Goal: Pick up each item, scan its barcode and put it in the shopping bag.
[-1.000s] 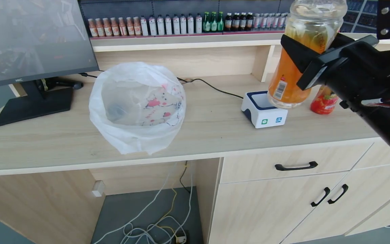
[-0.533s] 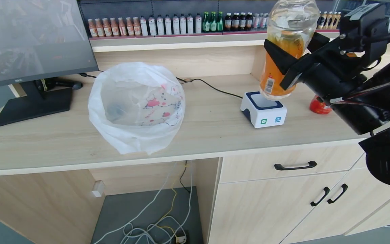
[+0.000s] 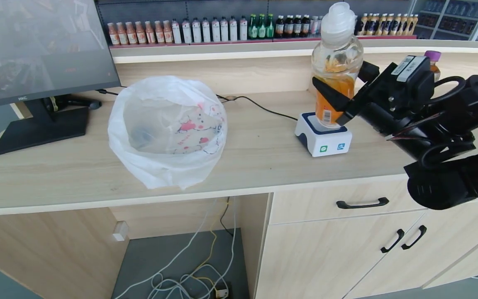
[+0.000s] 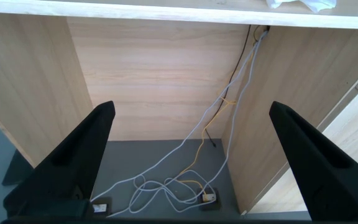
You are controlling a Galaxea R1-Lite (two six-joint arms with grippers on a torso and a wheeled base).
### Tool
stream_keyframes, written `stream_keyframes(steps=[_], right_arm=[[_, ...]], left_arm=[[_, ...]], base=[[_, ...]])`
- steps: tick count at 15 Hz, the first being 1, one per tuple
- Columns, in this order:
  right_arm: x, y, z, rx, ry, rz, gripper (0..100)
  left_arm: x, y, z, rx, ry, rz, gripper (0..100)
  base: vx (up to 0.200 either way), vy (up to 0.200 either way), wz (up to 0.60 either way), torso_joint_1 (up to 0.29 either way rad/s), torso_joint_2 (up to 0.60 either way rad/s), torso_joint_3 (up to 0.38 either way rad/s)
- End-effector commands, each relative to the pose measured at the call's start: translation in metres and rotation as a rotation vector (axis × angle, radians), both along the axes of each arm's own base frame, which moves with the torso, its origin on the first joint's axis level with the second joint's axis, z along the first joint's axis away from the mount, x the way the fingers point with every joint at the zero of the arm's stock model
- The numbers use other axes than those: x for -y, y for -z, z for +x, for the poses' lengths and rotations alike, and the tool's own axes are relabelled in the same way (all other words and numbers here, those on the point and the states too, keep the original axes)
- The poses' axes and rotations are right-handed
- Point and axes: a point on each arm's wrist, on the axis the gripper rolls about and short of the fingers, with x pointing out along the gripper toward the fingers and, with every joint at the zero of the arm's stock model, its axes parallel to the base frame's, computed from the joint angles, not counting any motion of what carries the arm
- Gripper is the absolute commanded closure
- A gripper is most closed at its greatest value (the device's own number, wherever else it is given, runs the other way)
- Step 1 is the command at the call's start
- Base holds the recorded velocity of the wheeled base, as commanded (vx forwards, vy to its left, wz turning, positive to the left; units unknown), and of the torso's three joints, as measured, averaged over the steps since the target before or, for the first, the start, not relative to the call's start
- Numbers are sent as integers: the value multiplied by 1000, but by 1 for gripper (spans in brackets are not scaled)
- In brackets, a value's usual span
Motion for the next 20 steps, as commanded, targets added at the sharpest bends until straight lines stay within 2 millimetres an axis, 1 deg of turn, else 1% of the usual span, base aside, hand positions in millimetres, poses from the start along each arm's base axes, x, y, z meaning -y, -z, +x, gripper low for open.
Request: stream_keyframes(steps=[1,2,4,7,9,10,13,16,20], right_arm=[[19,2,26,33,19,-36,100],[28,0,33,53,11,-60,100],[36,1,44,67,14,-79,100],[33,4,54,82,-12,-99,100],[32,0,60,127,-64,-141,100],[32,-3,61,143,-71,-146,100],[33,-1,62,150,-91,-170,100],[38,-2,62,183,-71,-197,100],[37,0,62,201,-61,-217,100]], left_arm=[[0,0,0,0,0,0,0],[0,0,0,0,-2,0,0],[0,0,0,0,-2,0,0],[0,0,0,0,1,0,0],[0,0,0,0,0,0,0],[0,0,0,0,0,0,0],[0,0,0,0,0,0,0],[0,0,0,0,0,0,0],[0,0,0,0,1,0,0]], base=[[0,0,0,0,0,0],[0,0,0,0,0,0],[0,0,0,0,0,0],[0,0,0,0,0,0],[0,0,0,0,0,0],[0,0,0,0,0,0],[0,0,0,0,0,0],[0,0,0,0,0,0],[0,0,0,0,0,0]])
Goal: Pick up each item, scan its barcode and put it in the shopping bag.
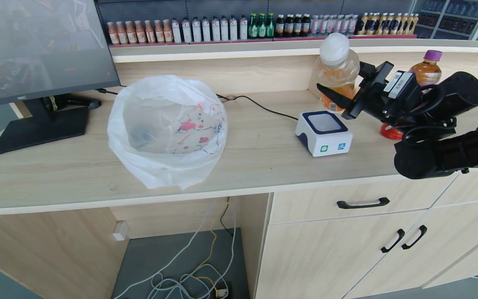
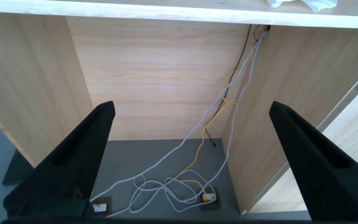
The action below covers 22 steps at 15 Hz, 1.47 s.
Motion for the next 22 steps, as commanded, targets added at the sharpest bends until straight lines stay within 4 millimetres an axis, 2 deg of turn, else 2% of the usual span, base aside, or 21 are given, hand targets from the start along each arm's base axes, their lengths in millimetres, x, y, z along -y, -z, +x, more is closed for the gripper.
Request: stream_keyframes(steps=[1,6,13,22], right_arm=[[0,0,-1,4,4,-2,100],[13,4,4,31,49,-24,100],[7,21,10,29,64,-43,100],[2,22,10,29,58,-40,100]], left_arm=[[0,0,0,0,0,0,0],[0,0,0,0,0,0,0],[0,0,0,0,0,0,0],[0,0,0,0,1,0,0]], base=[[0,0,0,0,0,0],[0,0,0,0,0,0],[0,0,0,0,0,0],[0,0,0,0,0,0]])
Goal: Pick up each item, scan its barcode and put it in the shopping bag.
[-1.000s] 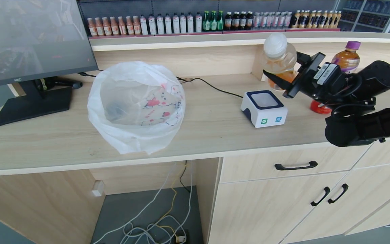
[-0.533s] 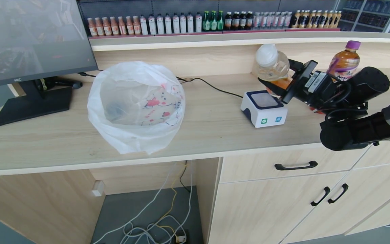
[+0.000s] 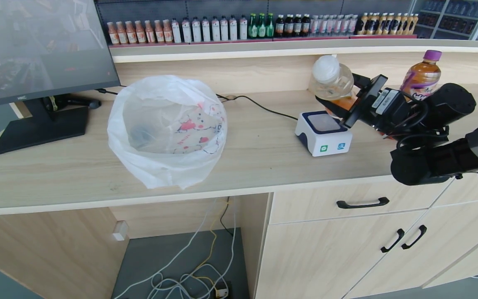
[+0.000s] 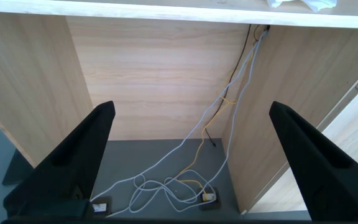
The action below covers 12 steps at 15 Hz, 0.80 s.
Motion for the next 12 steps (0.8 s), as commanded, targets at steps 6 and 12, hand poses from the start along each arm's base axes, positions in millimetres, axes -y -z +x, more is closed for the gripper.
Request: stream_keyframes(steps=[6,12], right_arm=[[-11,1,-2,-3,-26,0,100],[-11,-2,-3,5,-24,4,100]], left_arm=[[0,0,0,-1,1,0,0],[0,0,0,-1,1,0,0]], base=[[0,0,0,0,0,0],[0,0,0,0,0,0]])
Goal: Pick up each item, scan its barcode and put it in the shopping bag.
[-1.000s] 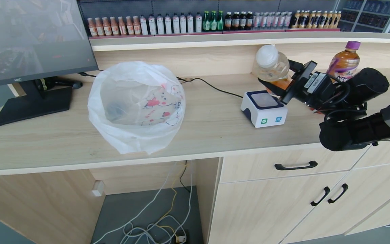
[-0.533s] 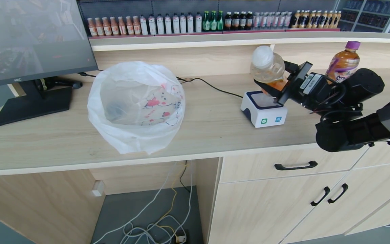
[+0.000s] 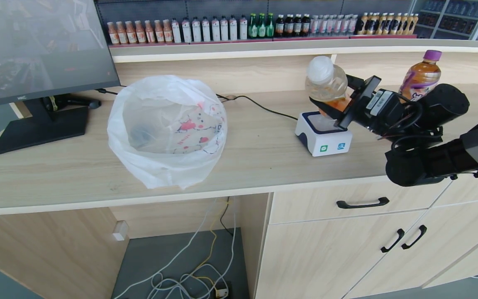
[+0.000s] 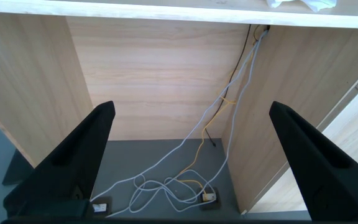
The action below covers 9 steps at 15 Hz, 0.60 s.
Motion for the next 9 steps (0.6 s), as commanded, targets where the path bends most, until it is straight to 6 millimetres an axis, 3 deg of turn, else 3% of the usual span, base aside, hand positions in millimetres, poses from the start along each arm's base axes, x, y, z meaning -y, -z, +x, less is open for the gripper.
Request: stream_keyframes(steps=[1,9], right_arm=[[0,-4,-2,11,0,2,100],[6,-36,-25,31,41,85,100]], left_arm=[[0,0,0,0,1,0,0],[0,0,0,0,0,0,0]], base=[[0,0,0,0,0,0],[0,0,0,0,0,0]])
